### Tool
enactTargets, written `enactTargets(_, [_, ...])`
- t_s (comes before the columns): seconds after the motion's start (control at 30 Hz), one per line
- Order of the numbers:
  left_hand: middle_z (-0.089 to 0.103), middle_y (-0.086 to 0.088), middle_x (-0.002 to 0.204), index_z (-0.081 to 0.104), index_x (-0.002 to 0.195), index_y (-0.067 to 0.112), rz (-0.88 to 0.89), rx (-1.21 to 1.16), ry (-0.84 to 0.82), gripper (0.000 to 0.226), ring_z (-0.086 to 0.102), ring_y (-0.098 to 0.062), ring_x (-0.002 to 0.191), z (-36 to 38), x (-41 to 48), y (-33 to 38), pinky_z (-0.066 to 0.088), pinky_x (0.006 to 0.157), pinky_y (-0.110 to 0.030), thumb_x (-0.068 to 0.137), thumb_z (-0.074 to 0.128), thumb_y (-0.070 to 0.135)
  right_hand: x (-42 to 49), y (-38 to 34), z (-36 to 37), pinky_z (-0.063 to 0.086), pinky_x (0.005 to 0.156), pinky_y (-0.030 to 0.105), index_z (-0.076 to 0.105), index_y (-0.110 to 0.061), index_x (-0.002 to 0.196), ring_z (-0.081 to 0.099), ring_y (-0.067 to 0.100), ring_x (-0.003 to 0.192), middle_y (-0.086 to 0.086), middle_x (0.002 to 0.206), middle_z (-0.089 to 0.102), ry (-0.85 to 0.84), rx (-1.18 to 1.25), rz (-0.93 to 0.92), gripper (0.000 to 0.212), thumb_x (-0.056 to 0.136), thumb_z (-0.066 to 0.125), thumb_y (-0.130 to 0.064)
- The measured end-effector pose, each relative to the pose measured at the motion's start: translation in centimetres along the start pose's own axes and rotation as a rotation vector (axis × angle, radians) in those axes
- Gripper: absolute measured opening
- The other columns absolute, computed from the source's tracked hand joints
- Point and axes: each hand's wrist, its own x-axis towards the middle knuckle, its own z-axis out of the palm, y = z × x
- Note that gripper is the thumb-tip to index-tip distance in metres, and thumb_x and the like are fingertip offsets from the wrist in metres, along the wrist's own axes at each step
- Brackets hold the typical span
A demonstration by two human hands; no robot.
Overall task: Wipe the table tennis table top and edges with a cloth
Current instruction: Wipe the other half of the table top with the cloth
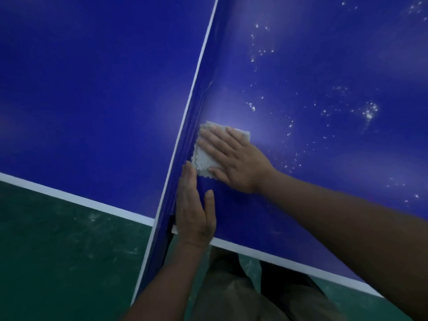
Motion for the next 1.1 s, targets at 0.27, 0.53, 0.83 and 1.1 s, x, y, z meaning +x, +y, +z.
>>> enactTargets(0.27, [0.021, -0.009, 0.178, 0.018, 0.169, 0.011, 0.097, 0.057, 0.022, 0.063, 0.020, -0.025, 0.166, 2.3, 5.5, 1.5, 0.027, 0.132, -0.053, 0.114, 0.045, 0.027, 9.3, 11.4, -3.2, 0.005, 0.134, 0.051, 0.017, -0.012, 0.171, 0.007, 0.029, 0.166, 0.010, 0.179, 0.011, 0.035, -0.049, 0.294, 0.071, 0.111, 0.025, -0.051])
enactTargets(0.53, [0.019, -0.012, 0.178, 0.015, 0.169, 0.010, 0.160, 0.070, -0.001, 0.065, 0.018, -0.028, 0.167, 4.2, 10.3, 3.8, 0.029, 0.131, -0.057, 0.115, 0.041, 0.035, 5.4, 8.9, -1.7, 0.011, 0.133, 0.052, 0.023, -0.013, 0.170, 0.011, 0.029, 0.165, 0.011, 0.178, 0.017, 0.062, -0.009, 0.008, 0.067, 0.114, 0.032, -0.050])
enactTargets(0.83, [0.026, -0.017, 0.176, 0.028, 0.166, -0.002, 0.210, 0.216, 0.051, 0.062, 0.023, -0.030, 0.165, 6.6, 18.8, 5.4, 0.025, 0.133, -0.053, 0.115, 0.046, 0.028, 13.1, 19.3, -4.8, 0.002, 0.134, 0.050, 0.017, -0.013, 0.171, 0.006, 0.028, 0.166, 0.010, 0.179, 0.010, 0.109, 0.030, 0.438, 0.065, 0.112, 0.014, -0.040])
enactTargets(1.1, [0.029, -0.014, 0.176, 0.028, 0.168, 0.001, 0.162, 0.391, 0.079, 0.062, 0.020, -0.028, 0.166, 7.7, 22.2, 5.7, 0.017, 0.136, -0.046, 0.115, 0.040, 0.030, 12.4, 18.9, -5.2, -0.005, 0.134, 0.048, 0.010, -0.012, 0.171, -0.003, 0.027, 0.166, 0.009, 0.180, 0.002, 0.062, 0.079, 0.458, 0.065, 0.112, 0.011, -0.037])
